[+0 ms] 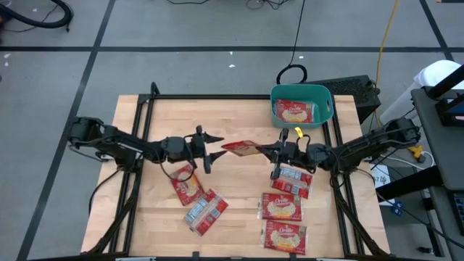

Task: Sort popcorn bags into baskets
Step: Put the red popcorn bag into the blue bin

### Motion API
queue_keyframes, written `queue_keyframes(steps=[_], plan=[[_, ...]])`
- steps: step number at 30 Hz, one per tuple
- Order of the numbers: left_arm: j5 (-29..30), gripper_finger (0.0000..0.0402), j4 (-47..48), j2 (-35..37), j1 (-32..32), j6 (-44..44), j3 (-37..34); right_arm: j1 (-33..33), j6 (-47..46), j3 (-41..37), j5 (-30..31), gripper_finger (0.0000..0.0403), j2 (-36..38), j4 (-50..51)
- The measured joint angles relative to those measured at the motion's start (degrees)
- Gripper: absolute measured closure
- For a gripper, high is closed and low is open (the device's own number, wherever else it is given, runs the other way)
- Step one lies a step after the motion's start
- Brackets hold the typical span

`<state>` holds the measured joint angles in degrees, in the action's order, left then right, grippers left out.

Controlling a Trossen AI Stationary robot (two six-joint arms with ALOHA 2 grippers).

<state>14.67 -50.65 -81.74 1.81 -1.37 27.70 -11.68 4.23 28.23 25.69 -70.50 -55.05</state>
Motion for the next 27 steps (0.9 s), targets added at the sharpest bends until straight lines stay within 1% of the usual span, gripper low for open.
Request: queue_keyframes(steps=[2, 5, 7, 9, 11, 13, 17, 18, 21, 24, 27], plan=[[-2.87, 0.0157, -1.36, -1.40, -1.64, 0.64, -0.02, 0.00, 0.69, 0.00, -0.02, 0.0403, 0.00, -0.06], [-9.87, 0.0169, -4.76, -3.84, -3.66, 1.47, 1.41, 0.00, 1.21, 0.00, -0.13, 0.0403, 0.00, -0.56], [-12.44, 0.0183, -4.46, -5.46, -4.59, 1.65, 3.09, 0.02, 1.70, 0.00, -0.13, 0.0403, 0.00, -0.70], [-13.71, 0.0204, -4.44, -7.41, -5.07, 3.00, 5.21, 0.00, 2.47, -0.01, -0.13, 0.0403, 0.00, -1.33], [-14.73, 0.0234, -4.41, -8.98, -5.26, 5.58, 7.26, 0.01, 3.10, -0.02, -0.13, 0.0403, 0.00, -2.30], [-15.29, 0.0273, -4.41, -10.06, -5.12, 7.69, 9.07, 0.00, 4.15, 0.00, -0.13, 0.0403, 0.00, -2.55], [-15.66, 0.0362, -4.25, -10.24, -5.34, 10.16, 11.00, 0.04, 5.84, -0.02, -0.07, 0.0403, 0.52, -2.71], [-15.74, 0.0375, -4.25, -10.00, -5.46, 11.01, 11.15, 0.02, 6.13, 0.00, -0.10, 0.0403, 0.86, -2.52], [-16.83, 0.0375, -4.11, -8.57, -6.57, 11.67, 11.22, 0.04, 7.05, 0.00, -0.08, 0.0403, 2.64, -1.32], [-18.94, 0.0362, -3.91, -7.36, -7.87, 11.33, 11.30, 0.08, 7.09, 0.00, 0.04, 0.0403, 4.35, 0.51], [-21.55, 0.0369, -3.21, -7.01, -8.72, 11.07, 12.02, 0.09, 7.04, 0.00, 0.04, 0.0401, 5.10, 1.56]])
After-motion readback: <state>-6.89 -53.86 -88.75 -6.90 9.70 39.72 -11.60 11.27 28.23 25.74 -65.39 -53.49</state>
